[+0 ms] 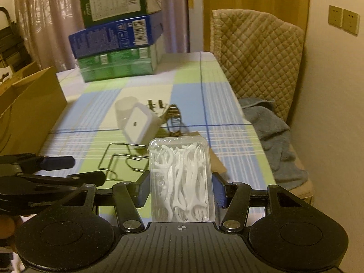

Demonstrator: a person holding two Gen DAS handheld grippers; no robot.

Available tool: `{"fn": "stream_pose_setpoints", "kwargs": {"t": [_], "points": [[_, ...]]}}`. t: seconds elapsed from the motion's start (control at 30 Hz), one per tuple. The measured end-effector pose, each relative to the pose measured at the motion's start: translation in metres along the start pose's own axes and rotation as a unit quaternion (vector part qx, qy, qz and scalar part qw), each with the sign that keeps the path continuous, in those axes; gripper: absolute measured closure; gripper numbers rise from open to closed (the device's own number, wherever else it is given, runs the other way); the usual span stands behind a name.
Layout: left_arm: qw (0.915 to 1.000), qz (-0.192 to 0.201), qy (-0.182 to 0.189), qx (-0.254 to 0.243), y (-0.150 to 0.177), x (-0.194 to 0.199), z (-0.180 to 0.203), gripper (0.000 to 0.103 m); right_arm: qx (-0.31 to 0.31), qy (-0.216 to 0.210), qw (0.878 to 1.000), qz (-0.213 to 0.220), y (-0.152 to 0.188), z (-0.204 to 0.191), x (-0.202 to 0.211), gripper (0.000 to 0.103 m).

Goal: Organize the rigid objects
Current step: 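Grasp the clear floss pick box with the right tool, then grasp the wire rack with the left tool while the right tool holds the floss box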

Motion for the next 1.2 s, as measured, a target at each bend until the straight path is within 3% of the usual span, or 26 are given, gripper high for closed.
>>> {"fn": "stream_pose_setpoints", "kwargs": {"t": [0.13, 0.27, 0.33, 0.73, 0.8, 0.87, 0.9, 1.2], "points": [[1.0, 0.005, -0.005, 0.003, -0.001, -0.013, 0.009, 0.049, -0.007, 0.006, 1.0, -0.001, 0.003, 0.008, 0.0, 0.05], [0.9999, 0.005, -0.012, 0.008, -0.002, -0.025, 0.012, 0.079, -0.009, 0.008, 1.0, -0.005, 0.005, 0.009, -0.002, 0.05], [0.9998, 0.001, -0.016, 0.012, 0.001, -0.025, 0.009, 0.083, -0.01, 0.007, 1.0, -0.005, 0.006, 0.009, -0.002, 0.05], [0.9987, -0.035, -0.032, -0.017, 0.051, 0.042, -0.034, 0.082, -0.014, -0.017, 1.0, -0.002, 0.013, -0.014, 0.009, 0.05], [0.9986, -0.036, -0.036, -0.016, 0.054, 0.049, -0.04, 0.075, -0.014, -0.019, 1.0, -0.001, 0.014, -0.018, 0.01, 0.05], [0.9982, -0.034, -0.044, -0.022, 0.054, 0.052, -0.04, 0.05, -0.014, -0.02, 1.0, -0.002, 0.015, -0.02, 0.011, 0.05], [0.9983, -0.029, -0.044, -0.023, 0.053, 0.053, -0.039, 0.045, -0.015, -0.02, 1.0, -0.003, 0.016, -0.02, 0.011, 0.05], [0.9987, -0.008, -0.044, -0.026, 0.04, 0.035, -0.016, 0.041, -0.013, -0.017, 1.0, -0.005, 0.018, -0.021, 0.013, 0.05]]}}
Point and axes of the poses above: each gripper's, at about its wrist camera, not at the fingertips, and x roughly against the way its jaws point, z to its right, y to its underside, the point moved 9 cm from there along -x, roughly the way its jaws point, and after that the axes turned 12 degrees about -y, right-handed, at the moved point
